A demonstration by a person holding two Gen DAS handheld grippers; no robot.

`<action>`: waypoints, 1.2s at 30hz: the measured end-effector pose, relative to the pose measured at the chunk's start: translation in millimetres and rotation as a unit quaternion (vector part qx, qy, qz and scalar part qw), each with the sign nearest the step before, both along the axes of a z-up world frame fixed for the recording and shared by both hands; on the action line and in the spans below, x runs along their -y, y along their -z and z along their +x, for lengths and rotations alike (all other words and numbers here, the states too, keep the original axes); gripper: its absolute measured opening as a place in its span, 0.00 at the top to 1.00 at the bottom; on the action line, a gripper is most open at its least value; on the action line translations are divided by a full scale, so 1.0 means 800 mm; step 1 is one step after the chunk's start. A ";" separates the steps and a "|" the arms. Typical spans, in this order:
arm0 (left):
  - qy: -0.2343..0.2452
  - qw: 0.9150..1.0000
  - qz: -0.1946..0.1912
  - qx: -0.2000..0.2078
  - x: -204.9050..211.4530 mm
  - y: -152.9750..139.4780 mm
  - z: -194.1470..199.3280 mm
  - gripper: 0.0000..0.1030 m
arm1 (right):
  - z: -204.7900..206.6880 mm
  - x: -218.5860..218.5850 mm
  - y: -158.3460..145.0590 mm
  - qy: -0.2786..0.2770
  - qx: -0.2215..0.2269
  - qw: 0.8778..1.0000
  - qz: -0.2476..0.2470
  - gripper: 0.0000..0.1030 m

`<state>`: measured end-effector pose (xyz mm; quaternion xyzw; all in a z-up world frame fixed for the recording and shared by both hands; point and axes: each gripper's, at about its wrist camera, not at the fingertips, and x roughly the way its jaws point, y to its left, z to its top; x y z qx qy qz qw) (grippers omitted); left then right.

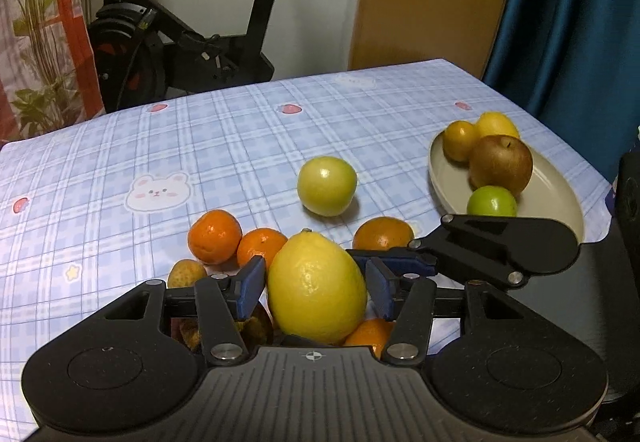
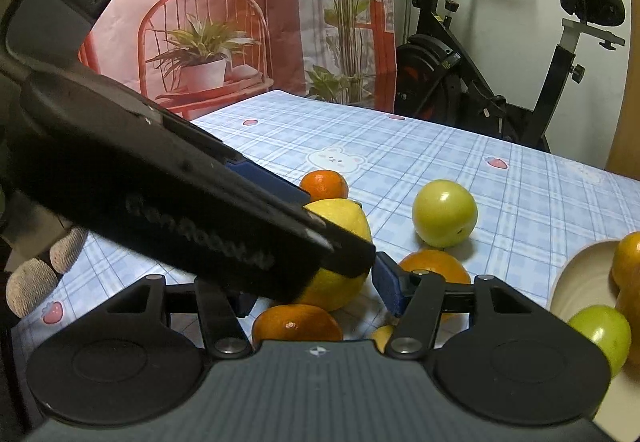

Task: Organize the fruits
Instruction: 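Grasp the large yellow lemon between both grippers and lift it, then carry the large lemon onto the plate and open both grippers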

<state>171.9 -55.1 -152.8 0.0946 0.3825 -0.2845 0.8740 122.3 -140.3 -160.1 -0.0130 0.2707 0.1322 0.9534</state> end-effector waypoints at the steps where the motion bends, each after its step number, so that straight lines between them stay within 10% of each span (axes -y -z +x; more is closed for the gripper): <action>1: 0.001 1.000 0.000 0.002 0.000 0.000 0.000 0.44 | 0.000 0.000 0.000 0.000 0.000 1.000 -0.001 0.41; 36: 0.035 0.997 -0.037 0.049 0.068 -0.048 -0.038 0.45 | -0.073 0.064 -0.039 0.076 0.071 0.992 0.075 0.42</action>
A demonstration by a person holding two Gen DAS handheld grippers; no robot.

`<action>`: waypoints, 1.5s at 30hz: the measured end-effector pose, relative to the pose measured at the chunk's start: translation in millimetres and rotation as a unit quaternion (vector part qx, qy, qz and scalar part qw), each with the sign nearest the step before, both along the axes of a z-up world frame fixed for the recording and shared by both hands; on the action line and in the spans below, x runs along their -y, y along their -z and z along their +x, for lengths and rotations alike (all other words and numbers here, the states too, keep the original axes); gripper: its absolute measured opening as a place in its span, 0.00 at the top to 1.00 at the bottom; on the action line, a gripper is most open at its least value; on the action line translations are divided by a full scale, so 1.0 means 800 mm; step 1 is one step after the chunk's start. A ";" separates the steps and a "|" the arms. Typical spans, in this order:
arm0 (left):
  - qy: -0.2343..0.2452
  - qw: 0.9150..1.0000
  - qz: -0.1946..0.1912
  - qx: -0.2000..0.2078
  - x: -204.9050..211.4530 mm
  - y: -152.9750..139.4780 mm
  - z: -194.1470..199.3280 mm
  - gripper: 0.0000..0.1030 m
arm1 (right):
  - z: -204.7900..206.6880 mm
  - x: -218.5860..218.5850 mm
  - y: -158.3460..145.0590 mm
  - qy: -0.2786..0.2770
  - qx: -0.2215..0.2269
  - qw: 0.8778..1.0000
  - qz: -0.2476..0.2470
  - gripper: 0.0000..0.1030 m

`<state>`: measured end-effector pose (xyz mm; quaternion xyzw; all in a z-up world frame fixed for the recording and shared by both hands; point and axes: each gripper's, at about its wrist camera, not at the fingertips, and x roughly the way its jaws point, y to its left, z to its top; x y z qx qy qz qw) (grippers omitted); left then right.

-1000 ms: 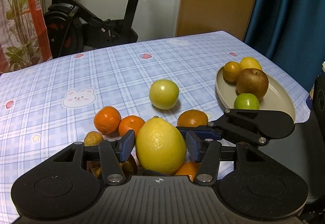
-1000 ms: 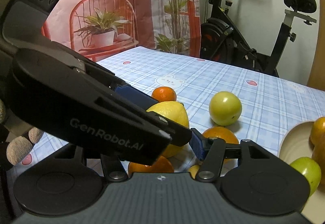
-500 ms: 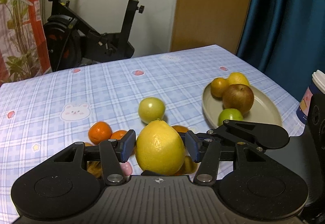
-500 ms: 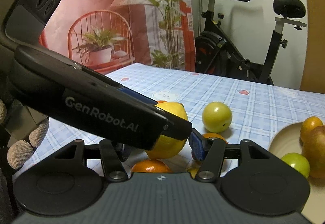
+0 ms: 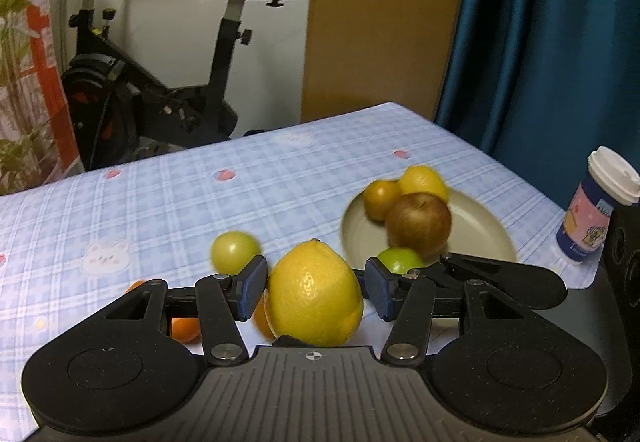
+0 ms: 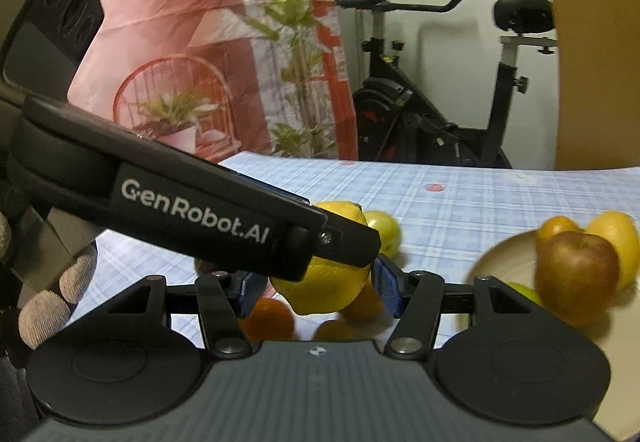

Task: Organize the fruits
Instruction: 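Carry the large lemon onto the plate and open both grippers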

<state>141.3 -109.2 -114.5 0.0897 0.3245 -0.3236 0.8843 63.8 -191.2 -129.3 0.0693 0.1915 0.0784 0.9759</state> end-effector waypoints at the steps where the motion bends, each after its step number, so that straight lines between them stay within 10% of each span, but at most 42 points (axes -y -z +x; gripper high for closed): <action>1: 0.003 1.000 0.000 0.001 0.006 -0.001 0.000 0.45 | -0.003 0.004 -0.001 0.005 0.002 1.000 0.004 0.42; 13: 0.045 0.998 0.017 0.028 0.085 -0.005 0.000 0.45 | -0.028 0.066 -0.013 0.082 0.017 0.996 0.042 0.42; 27: 0.007 0.996 -0.048 -0.076 0.096 0.023 0.061 0.45 | -0.010 0.091 0.002 0.116 0.029 0.993 0.011 0.42; 45: -0.002 0.992 -0.081 -0.098 0.092 0.032 0.072 0.44 | -0.020 0.054 0.015 0.124 0.035 0.990 -0.063 0.42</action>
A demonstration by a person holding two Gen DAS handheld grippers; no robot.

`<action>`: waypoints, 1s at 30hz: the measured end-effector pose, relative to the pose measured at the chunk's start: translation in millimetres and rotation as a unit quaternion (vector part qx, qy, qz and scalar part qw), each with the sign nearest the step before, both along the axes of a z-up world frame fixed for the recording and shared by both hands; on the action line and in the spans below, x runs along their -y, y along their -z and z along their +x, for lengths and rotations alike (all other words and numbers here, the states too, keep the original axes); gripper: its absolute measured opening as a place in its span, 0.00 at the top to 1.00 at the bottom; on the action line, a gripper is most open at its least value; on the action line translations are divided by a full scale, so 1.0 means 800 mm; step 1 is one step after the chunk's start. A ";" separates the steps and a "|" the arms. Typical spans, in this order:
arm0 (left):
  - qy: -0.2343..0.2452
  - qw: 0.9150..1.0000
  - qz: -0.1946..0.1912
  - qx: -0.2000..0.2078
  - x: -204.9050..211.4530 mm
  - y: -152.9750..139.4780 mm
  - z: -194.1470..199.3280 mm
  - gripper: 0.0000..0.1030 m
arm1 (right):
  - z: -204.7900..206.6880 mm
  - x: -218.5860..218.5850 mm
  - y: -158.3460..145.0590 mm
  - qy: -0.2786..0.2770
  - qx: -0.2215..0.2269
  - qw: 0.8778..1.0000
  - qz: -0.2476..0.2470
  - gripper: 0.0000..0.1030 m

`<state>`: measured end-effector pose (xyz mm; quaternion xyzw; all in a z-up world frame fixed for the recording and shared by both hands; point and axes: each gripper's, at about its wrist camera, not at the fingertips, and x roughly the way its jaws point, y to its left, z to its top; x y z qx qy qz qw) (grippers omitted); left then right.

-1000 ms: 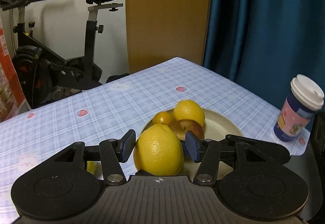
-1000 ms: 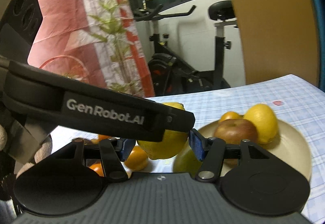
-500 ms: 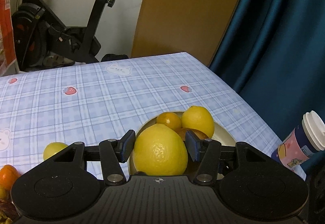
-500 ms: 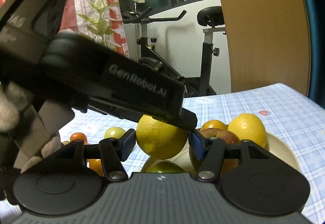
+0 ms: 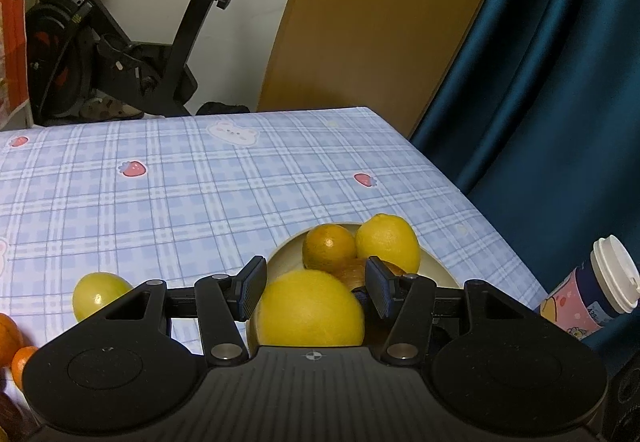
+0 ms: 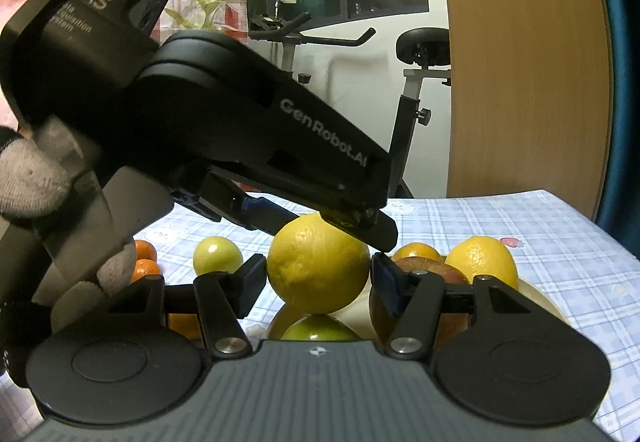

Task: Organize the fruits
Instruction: 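Carry the large lemon onto the plate and open both grippers, then move both tools back to the pile toward the dark mangosteen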

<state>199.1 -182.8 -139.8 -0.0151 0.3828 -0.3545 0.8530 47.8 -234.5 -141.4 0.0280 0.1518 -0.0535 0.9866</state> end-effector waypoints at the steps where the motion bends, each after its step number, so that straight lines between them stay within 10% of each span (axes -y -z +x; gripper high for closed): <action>1: 0.001 1.000 -0.001 -0.002 0.000 0.000 0.000 0.44 | 0.001 0.001 0.000 0.000 0.000 1.000 -0.001 0.43; 15: -0.005 1.000 0.004 -0.006 -0.013 0.004 -0.004 0.46 | 0.003 -0.004 0.005 0.004 -0.014 1.000 -0.019 0.46; 30: -0.114 0.993 0.001 0.040 -0.118 -0.025 -0.018 0.46 | -0.004 -0.010 -0.001 -0.018 -0.007 1.000 0.002 0.45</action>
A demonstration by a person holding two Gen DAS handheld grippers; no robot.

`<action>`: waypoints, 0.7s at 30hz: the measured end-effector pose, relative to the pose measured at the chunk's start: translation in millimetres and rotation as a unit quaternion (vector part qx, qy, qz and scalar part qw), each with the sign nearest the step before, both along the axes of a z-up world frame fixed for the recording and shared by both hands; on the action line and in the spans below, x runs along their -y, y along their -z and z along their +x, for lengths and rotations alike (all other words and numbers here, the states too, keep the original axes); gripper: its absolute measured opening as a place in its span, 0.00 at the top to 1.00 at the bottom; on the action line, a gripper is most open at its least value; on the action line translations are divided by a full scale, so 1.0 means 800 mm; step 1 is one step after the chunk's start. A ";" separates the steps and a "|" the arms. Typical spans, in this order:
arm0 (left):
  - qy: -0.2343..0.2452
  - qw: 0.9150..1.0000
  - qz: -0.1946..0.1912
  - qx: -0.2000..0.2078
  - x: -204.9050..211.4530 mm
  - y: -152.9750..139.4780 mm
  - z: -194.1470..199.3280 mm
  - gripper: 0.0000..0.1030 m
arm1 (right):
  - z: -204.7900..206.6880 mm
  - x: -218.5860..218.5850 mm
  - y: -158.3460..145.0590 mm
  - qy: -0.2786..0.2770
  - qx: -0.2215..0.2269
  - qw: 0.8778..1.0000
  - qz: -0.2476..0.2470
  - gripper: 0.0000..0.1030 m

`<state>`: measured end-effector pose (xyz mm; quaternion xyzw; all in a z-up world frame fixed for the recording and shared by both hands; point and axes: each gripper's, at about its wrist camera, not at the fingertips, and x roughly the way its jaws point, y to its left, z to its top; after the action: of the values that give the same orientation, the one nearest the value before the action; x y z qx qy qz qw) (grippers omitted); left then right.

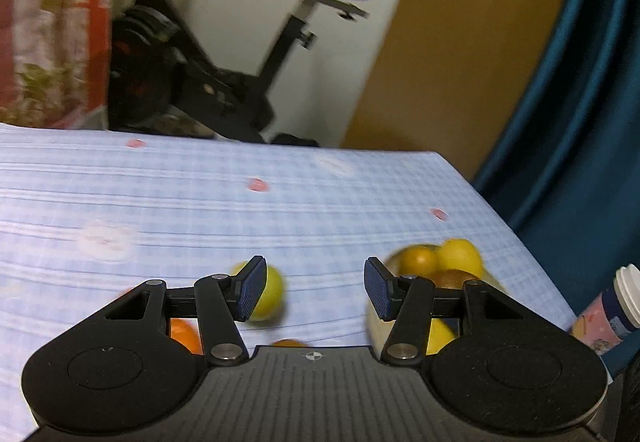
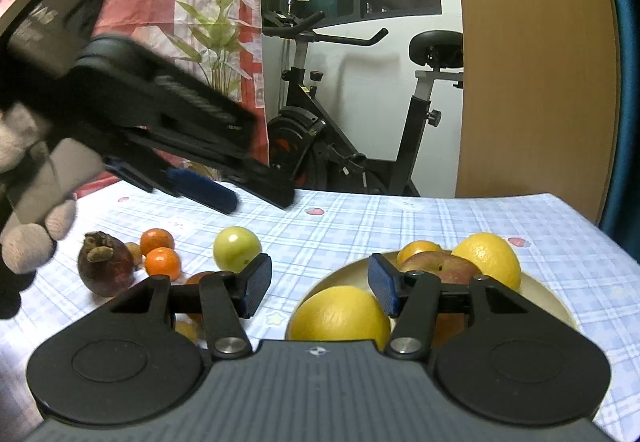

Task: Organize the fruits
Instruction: 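Move both tools back to the pile toward the dark mangosteen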

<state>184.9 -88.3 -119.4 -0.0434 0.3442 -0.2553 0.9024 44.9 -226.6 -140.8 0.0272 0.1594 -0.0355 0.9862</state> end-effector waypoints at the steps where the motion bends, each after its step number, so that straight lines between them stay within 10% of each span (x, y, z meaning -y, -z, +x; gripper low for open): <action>1: -0.009 1.000 0.005 0.005 -0.008 -0.002 -0.004 0.46 | 0.000 -0.001 0.000 0.000 -0.002 1.000 0.002 0.45; 21: -0.147 0.987 0.030 0.057 -0.146 -0.022 -0.063 0.44 | -0.015 -0.020 -0.022 0.007 0.025 0.999 0.022 0.42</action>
<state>134.6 28.2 -101.8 -0.0515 0.2893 -0.1118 0.9493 32.8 -210.7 -122.9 0.0513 0.1356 -0.0383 0.9887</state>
